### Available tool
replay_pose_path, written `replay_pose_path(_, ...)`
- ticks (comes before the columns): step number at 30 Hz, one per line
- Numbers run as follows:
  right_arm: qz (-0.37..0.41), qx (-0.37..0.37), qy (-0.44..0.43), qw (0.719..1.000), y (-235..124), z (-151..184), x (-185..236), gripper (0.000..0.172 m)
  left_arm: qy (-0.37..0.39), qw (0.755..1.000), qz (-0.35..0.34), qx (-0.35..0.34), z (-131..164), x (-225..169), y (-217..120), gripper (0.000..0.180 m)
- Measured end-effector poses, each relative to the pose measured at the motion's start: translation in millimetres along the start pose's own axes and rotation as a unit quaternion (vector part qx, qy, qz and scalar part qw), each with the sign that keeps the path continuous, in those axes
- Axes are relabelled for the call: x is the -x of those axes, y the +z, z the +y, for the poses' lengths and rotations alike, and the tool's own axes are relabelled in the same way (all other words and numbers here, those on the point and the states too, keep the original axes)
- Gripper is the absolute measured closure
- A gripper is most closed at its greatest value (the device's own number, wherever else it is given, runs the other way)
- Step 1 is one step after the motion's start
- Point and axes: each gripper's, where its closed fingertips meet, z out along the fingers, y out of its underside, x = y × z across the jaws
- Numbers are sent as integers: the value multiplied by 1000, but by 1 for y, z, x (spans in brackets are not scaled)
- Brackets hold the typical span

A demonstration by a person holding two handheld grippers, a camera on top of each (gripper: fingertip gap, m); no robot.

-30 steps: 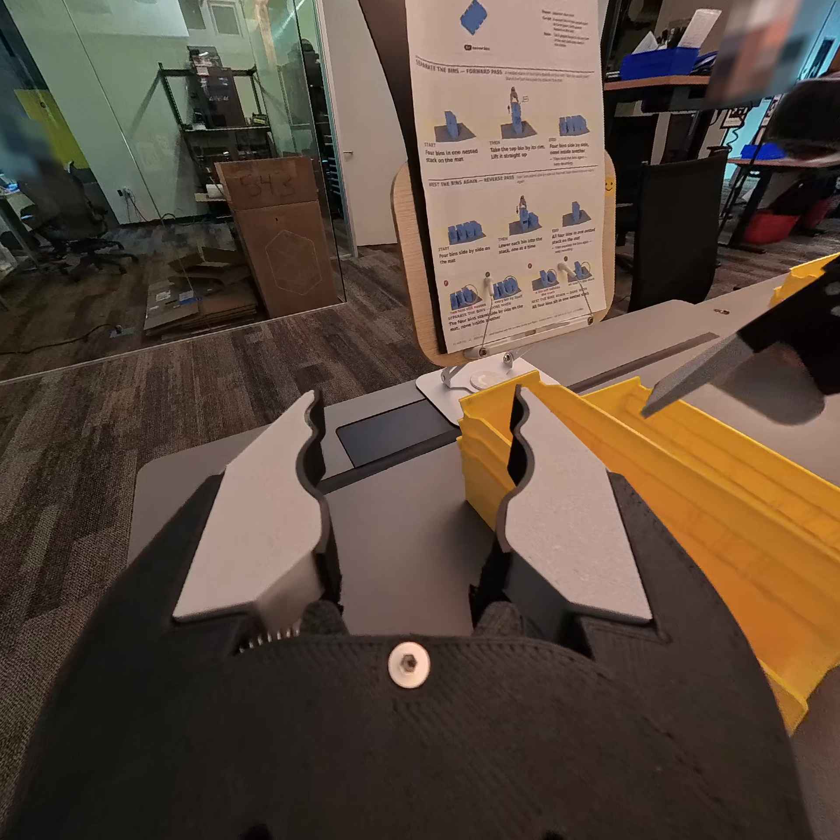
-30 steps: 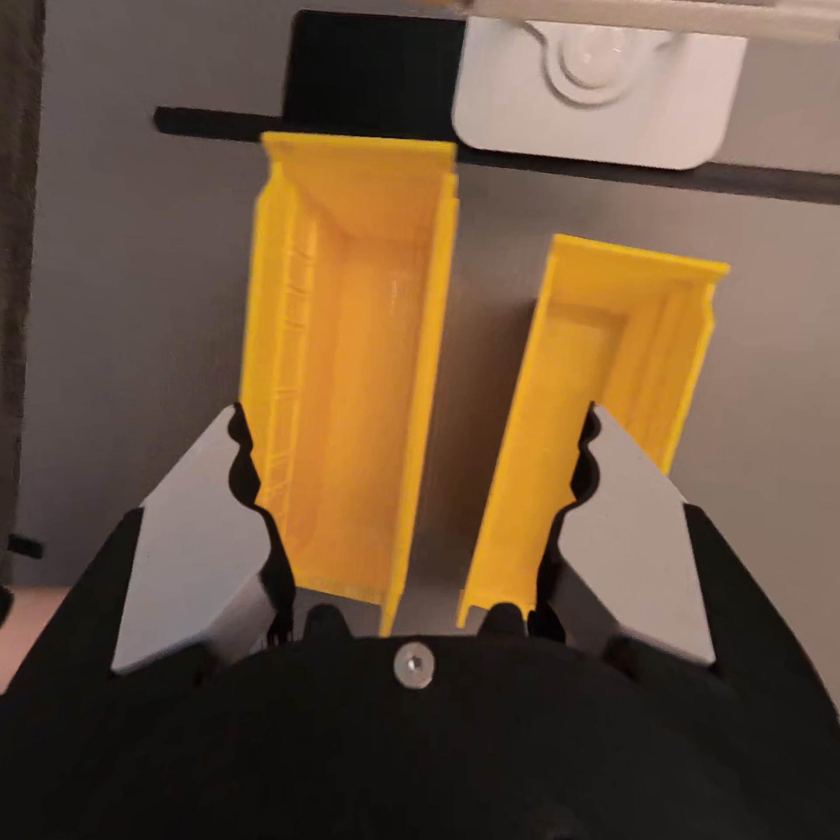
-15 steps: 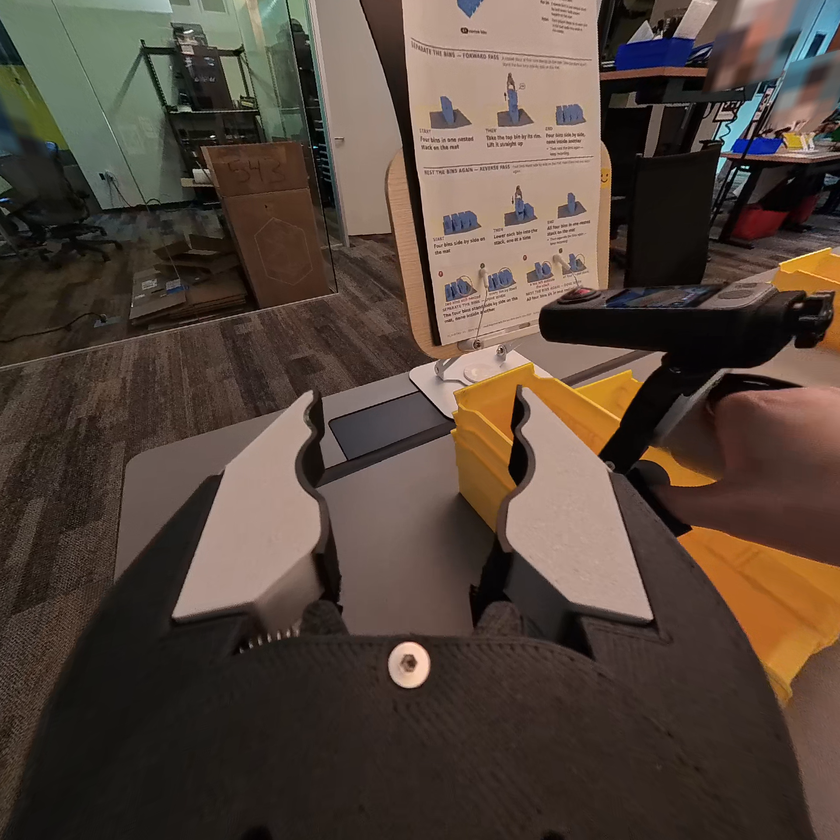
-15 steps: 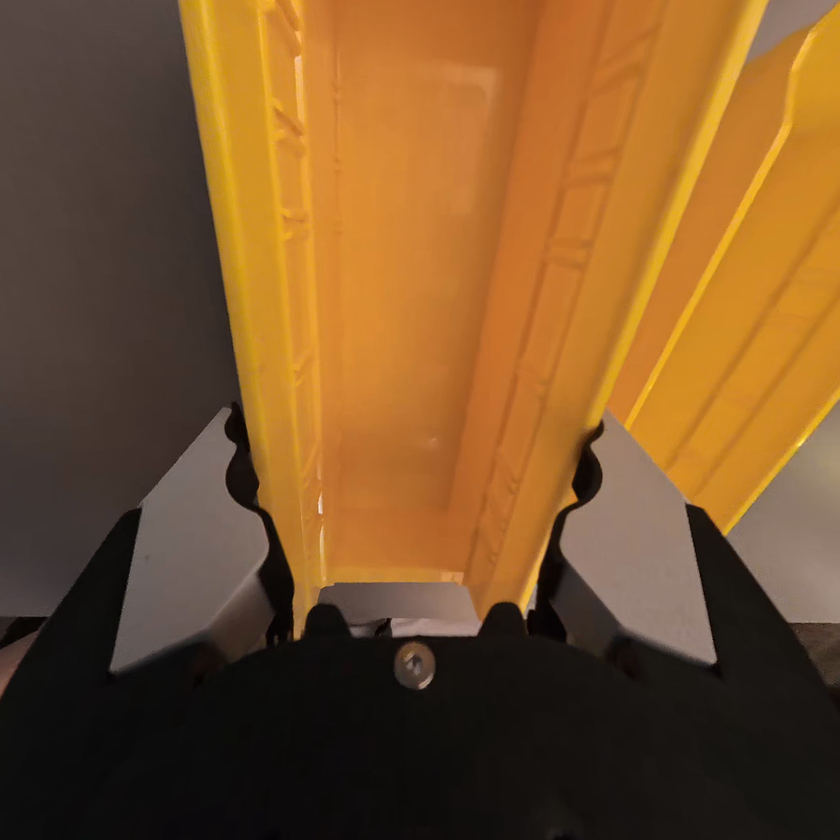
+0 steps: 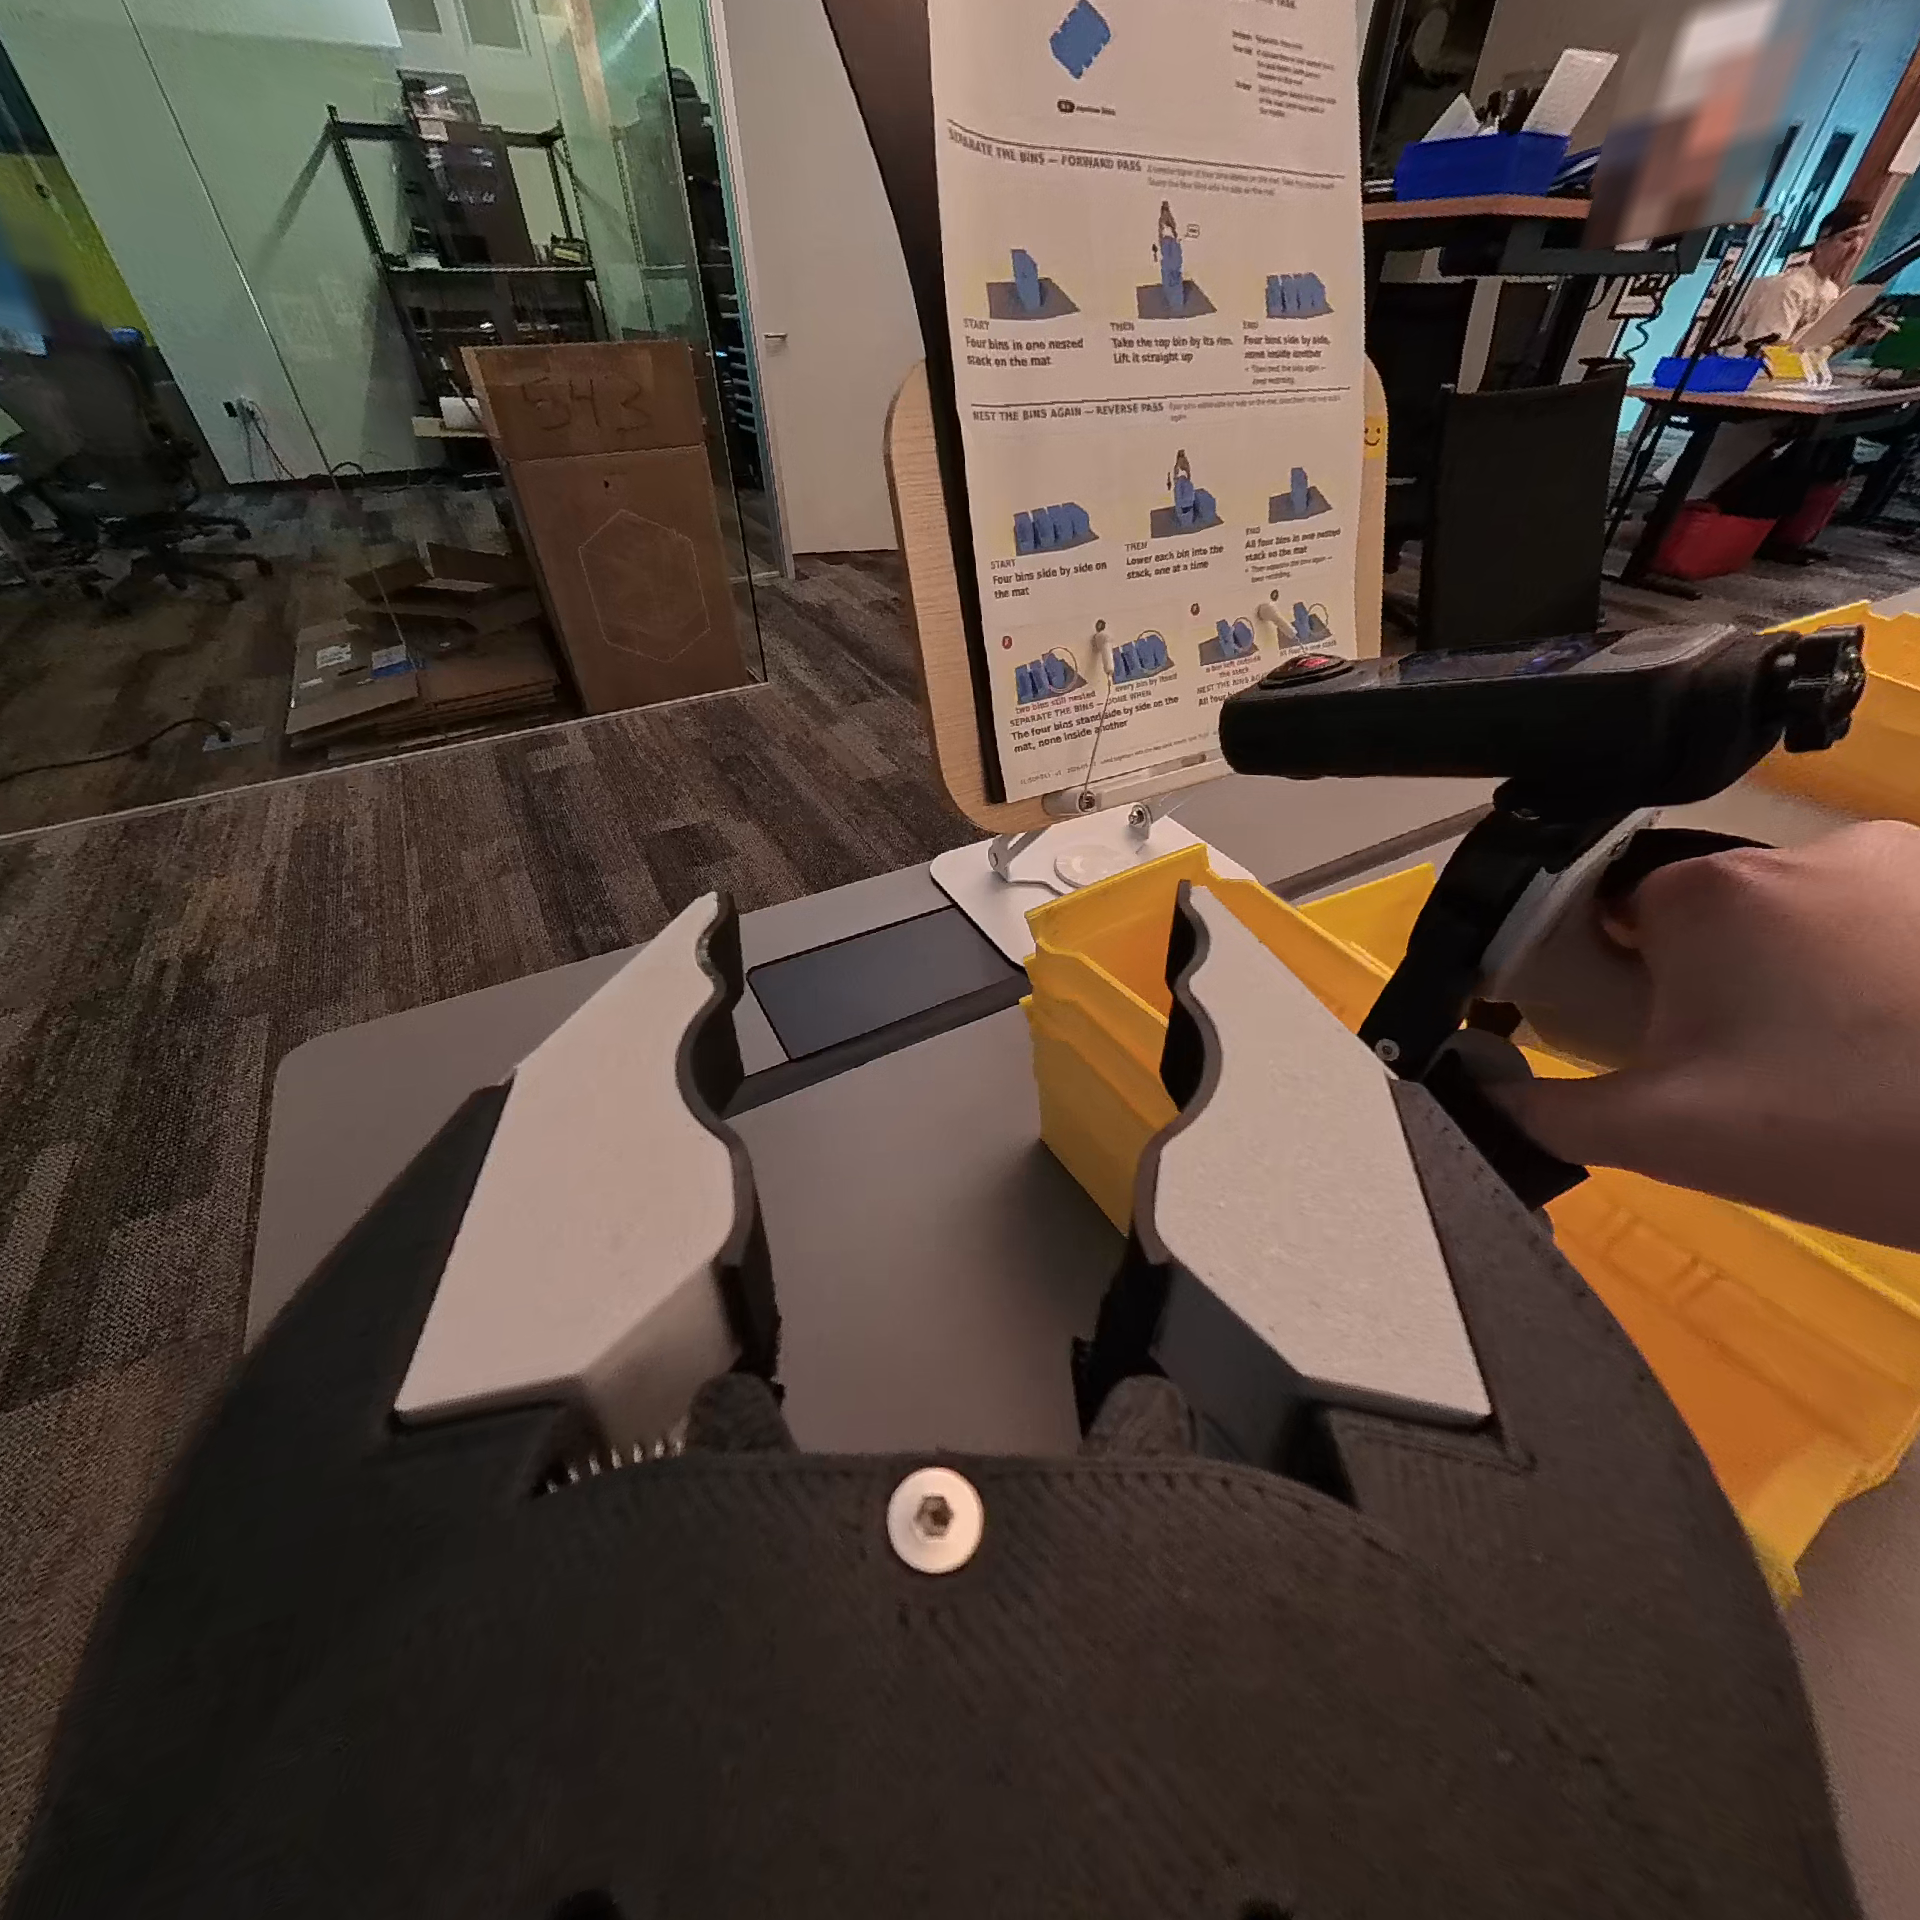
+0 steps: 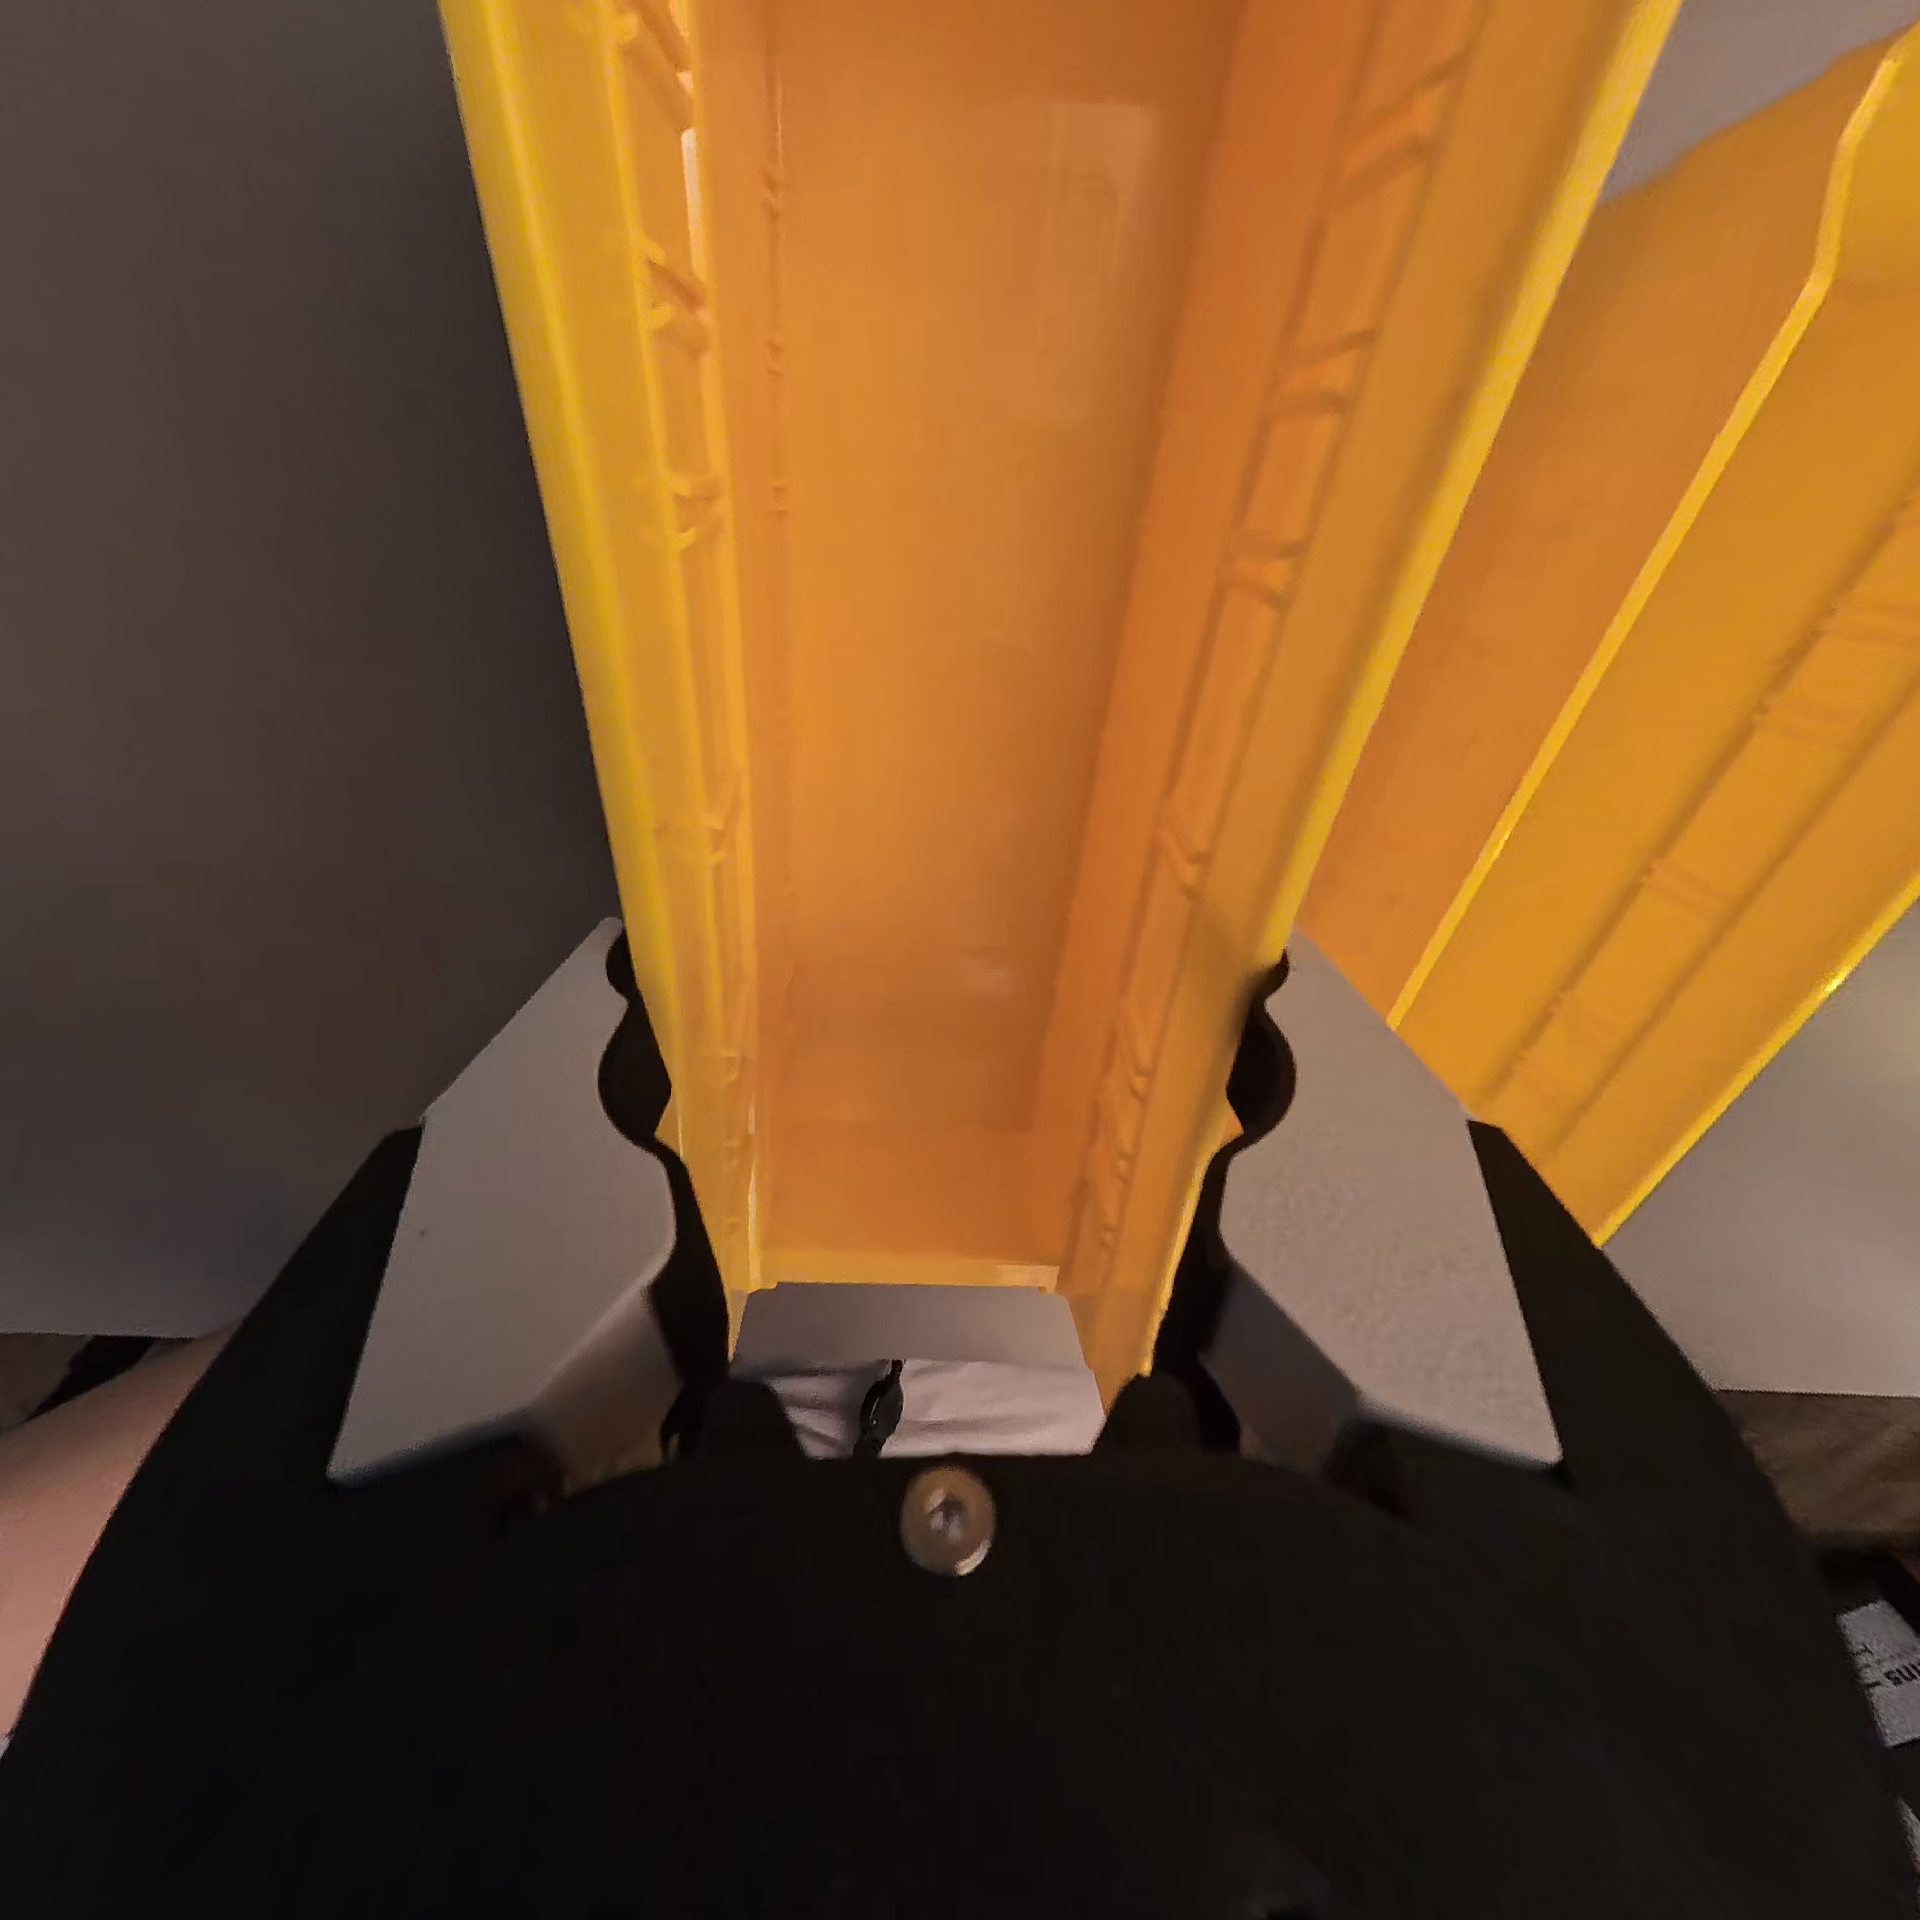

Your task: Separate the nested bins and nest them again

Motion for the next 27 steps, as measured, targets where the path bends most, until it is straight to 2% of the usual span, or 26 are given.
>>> replay_pose_path(27, -15, 31, 12, 999, -5, 6, -1, 62, -9, 1000, 2, 5, 3, 2, 2, 99)
